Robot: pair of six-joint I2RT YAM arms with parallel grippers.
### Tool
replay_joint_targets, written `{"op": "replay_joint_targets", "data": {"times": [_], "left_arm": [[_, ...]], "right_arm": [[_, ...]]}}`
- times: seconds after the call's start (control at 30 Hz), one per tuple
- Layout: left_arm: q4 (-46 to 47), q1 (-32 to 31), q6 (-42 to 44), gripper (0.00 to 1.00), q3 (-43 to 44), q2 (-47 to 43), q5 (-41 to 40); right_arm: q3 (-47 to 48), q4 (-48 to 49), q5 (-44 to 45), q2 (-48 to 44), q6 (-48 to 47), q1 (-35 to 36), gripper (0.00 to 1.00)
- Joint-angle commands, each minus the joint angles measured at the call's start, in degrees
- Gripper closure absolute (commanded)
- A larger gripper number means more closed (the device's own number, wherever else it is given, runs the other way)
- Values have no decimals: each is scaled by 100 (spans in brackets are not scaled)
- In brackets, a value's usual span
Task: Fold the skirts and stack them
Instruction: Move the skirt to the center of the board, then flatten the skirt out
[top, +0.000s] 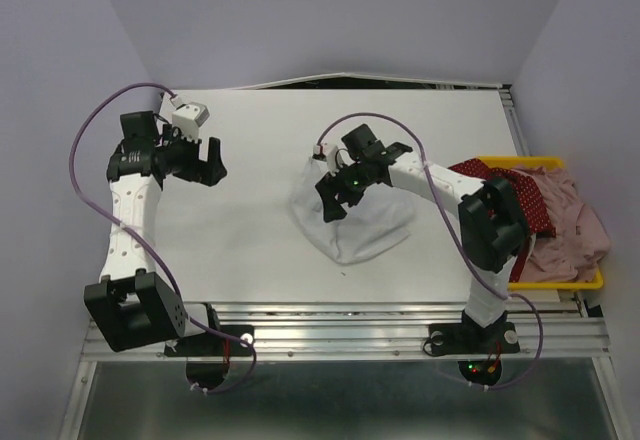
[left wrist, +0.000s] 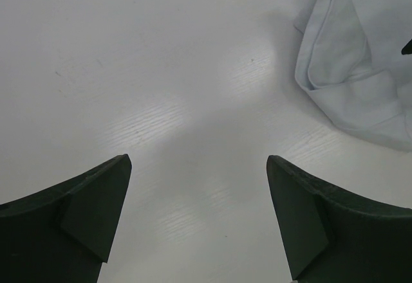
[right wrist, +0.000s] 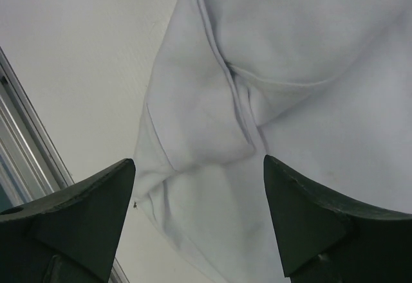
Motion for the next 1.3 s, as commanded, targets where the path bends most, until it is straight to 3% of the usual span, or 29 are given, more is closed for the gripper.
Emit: {"op": "replay_joint_targets", "data": {"times": [0.0,0.2,0.33,0.43,0.63,0.77,1.0,1.1,1.13,1.17,1.23,1.27], "left_arm": [[69,-266,427,2,-224,115,150],[798,-1514,60,8,-339,693,-247],[1054,-1779,-345,14,301,1520,175],[984,-1902,-661,16,1371,2520,394],[896,-2209,-1145,12,2375,3507,1009],[940,-2420,-1400,11,2588,3972,1309],[1072,-2693,-1909,14,2834,4536,1188],[1064,-2720,-2068,28,2878,4764,1019],[1046,-2720,-2112,37,2904,4808,932],[1037,-2720,-2147,58,2887,4800,853],[1228,-2685,-2156,77,2703,4617,756],[1352,-2624,-2191,93,2354,4468,712]], "right_arm": [[132,312,205,-973,283,-330,14],[139,339,864,-711,143,-1596,19],[447,348,1401,-166,-209,-2071,23],[771,348,1613,308,-289,-2308,24],[1133,234,1175,1046,-297,-2572,25],[1054,155,682,1241,-332,-2625,29],[1071,163,269,1373,-113,-2678,49],[1115,172,207,1207,1,-2678,56],[1142,181,198,1136,36,-2678,65],[1142,181,198,1057,98,-2678,70],[1116,181,207,751,142,-2678,88],[1063,216,207,627,159,-2678,91]]}}
